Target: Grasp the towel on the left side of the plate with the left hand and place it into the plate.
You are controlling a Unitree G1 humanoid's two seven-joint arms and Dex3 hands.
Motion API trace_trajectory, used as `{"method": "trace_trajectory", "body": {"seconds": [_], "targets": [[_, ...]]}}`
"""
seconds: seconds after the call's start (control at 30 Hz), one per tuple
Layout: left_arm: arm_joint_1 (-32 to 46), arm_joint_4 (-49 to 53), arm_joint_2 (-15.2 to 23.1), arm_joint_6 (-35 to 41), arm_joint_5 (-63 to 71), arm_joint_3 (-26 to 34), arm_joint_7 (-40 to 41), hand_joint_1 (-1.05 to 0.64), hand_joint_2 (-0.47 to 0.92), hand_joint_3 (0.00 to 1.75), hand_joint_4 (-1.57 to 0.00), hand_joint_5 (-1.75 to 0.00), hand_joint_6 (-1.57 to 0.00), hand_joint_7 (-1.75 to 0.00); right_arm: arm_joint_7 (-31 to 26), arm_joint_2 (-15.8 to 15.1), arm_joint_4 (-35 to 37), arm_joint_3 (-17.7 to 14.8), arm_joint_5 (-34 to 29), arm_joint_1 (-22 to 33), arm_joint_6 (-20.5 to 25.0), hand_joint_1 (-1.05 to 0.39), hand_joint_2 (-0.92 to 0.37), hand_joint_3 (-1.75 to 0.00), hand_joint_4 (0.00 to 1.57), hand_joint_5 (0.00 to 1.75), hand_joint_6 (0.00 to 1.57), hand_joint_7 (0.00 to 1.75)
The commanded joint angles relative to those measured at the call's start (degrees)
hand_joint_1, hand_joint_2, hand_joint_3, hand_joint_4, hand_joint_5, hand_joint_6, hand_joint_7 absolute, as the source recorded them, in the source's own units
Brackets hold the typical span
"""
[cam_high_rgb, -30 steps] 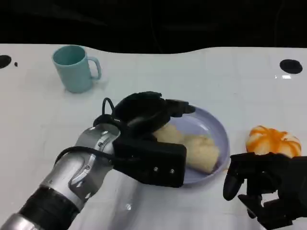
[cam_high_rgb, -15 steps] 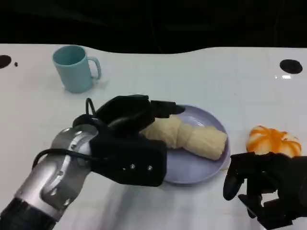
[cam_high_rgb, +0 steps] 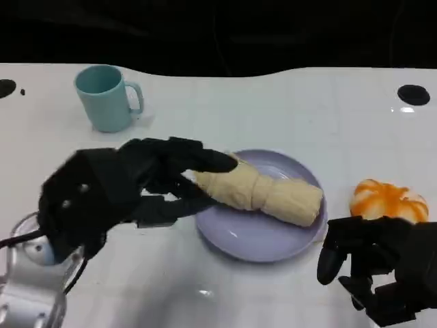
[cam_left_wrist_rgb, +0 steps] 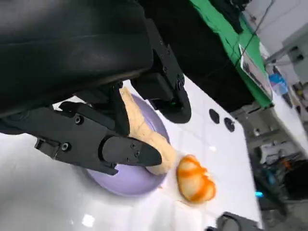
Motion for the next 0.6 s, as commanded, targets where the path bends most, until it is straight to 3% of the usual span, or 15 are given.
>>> {"method": "trace_trajectory", "body": {"seconds": [0.03, 0.1, 0.27, 0.47, 0.6], "targets": [[2.3, -7.3, -1.5, 15.3, -10.2, 5.7, 1.1, -0.13, 0.5, 1.16, -0.79, -1.27, -0.86, -0.9, 0.0, -0.3, 0.3, -0.1, -0.1, -0.2, -0.3, 0.02, -0.6, -1.04, 0.7, 1.69, 0.68, 1.45], [3.0, -9.8, -1.9, 20.7, -14.9, 8.1, 1.6, -0.11, 0.42, 1.35, -0.78, -1.44, -0.82, -1.12, 0.0, -0.2, 0.3, 0.0, -0.1, -0.3, -0.3, 0.02, -0.6, -1.04, 0.7, 1.69, 0.68, 1.44], [8.6, -15.6, -2.1, 22.1, -17.6, 10.2, 5.0, -0.09, 0.42, 1.4, -0.77, -1.69, -0.78, -1.39, 0.1, -0.4, 0.7, 0.3, -0.3, -0.5, -1.0, 0.02, -0.6, -1.04, 0.71, 1.68, 0.68, 1.43], [12.2, -20.0, -4.3, 31.4, -27.4, 15.5, 8.8, -0.09, 0.53, 1.31, -0.82, -1.71, -0.82, -1.45, 0.3, -0.2, 0.5, -0.5, 0.5, -0.4, -0.6, 0.03, -0.6, -1.04, 0.71, 1.69, 0.69, 1.43], [13.8, -21.3, -5.9, 37.7, -33.4, 18.4, 11.9, -0.1, 0.54, 1.32, -0.8, -1.74, -0.73, -1.61, 0.3, -0.4, 0.6, -0.9, 0.6, -0.1, -0.5, 0.02, -0.6, -1.03, 0.7, 1.69, 0.69, 1.43]]}}
